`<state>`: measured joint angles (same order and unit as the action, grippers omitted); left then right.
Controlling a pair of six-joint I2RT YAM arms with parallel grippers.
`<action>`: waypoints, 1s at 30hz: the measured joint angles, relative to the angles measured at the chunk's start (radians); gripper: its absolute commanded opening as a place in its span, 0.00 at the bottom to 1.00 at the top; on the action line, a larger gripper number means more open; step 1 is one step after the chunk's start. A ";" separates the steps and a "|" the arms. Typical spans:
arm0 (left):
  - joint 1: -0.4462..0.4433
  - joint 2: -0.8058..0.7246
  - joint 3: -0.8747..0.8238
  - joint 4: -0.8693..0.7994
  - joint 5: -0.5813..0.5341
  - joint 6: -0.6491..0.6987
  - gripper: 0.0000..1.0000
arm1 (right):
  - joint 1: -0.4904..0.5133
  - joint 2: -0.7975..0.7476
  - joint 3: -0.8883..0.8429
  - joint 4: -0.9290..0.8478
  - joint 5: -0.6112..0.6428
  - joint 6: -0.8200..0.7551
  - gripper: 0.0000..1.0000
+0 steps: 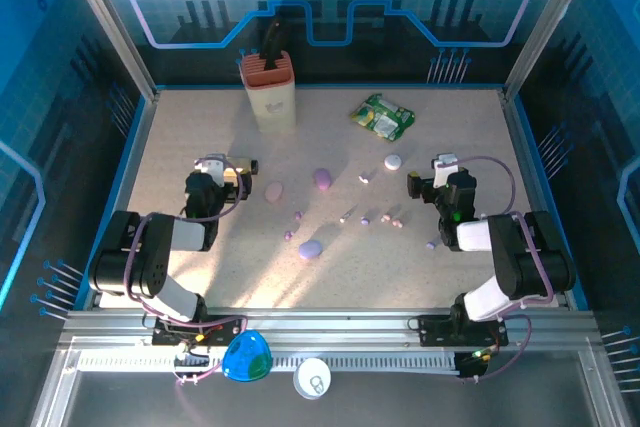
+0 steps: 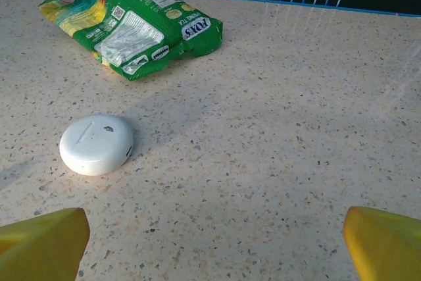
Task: Insert the wireless bluetooth earbuds into the charging case
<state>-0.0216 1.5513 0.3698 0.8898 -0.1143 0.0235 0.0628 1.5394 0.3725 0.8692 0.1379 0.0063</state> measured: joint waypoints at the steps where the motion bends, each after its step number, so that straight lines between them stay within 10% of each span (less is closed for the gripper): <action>1: 0.000 0.000 0.000 0.000 0.000 0.000 0.99 | 0.000 0.000 0.000 0.000 0.000 0.000 1.00; 30: 0.000 -0.010 0.000 -0.008 -0.002 0.000 0.99 | 0.000 -0.011 0.000 -0.003 0.001 0.000 1.00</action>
<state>-0.0216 1.5417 0.3698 0.8818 -0.1158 0.0235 0.0631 1.5280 0.3725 0.8661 0.1390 0.0063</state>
